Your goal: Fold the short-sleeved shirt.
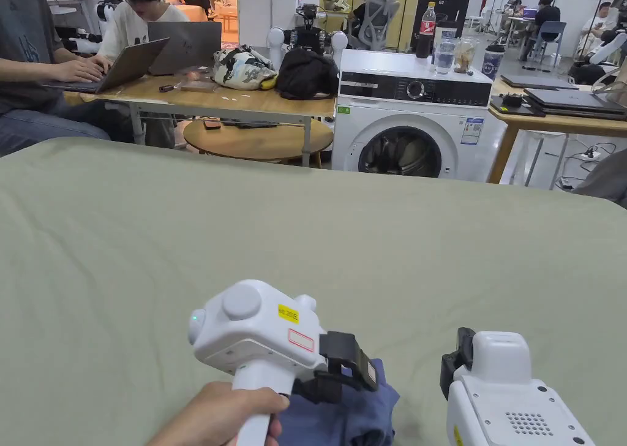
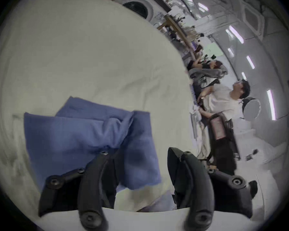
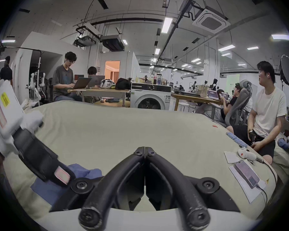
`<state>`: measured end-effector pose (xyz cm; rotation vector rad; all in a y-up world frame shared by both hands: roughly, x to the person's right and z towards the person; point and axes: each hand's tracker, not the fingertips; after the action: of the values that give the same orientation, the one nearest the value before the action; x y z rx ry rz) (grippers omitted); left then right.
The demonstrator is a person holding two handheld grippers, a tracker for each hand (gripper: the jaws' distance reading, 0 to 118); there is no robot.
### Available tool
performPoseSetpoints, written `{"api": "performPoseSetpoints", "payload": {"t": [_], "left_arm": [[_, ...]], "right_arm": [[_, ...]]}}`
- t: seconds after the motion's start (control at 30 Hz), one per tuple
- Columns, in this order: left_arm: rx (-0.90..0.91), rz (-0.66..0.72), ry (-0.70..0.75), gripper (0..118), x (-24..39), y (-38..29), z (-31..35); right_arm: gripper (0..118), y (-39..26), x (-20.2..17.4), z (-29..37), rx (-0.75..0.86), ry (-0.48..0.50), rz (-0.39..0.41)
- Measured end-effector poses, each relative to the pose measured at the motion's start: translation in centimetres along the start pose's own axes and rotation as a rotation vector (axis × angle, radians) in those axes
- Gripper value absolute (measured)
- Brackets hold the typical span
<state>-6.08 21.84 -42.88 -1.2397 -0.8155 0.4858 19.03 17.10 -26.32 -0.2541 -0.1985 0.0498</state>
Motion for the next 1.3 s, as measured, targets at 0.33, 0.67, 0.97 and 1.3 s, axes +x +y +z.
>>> {"api": "performPoseSetpoints", "payload": {"t": [0.33, 0.67, 0.97, 1.3], "left_arm": [[-0.12, 0.03, -0.125, 6, -3.0, 0.1, -6.8], [-0.117, 0.027, -0.068, 0, -3.7, -1.4, -10.9], [0.225, -0.132, 0.046, 0, -2.3, -2.4, 0.5], [0.934, -0.5, 0.433, 8, -1.2, -10.7, 6.4]], "right_arm": [[0, -0.3, 0.1, -0.2, -0.01, 0.001, -0.018], [0, 0.0, 0.6, -0.3, -0.007, -0.003, -0.013], [0, 0.9, 0.3, -1.0, 0.026, -0.005, -0.03], [0, 2.4, -1.4, -2.4, 0.088, 0.01, -0.07]]}}
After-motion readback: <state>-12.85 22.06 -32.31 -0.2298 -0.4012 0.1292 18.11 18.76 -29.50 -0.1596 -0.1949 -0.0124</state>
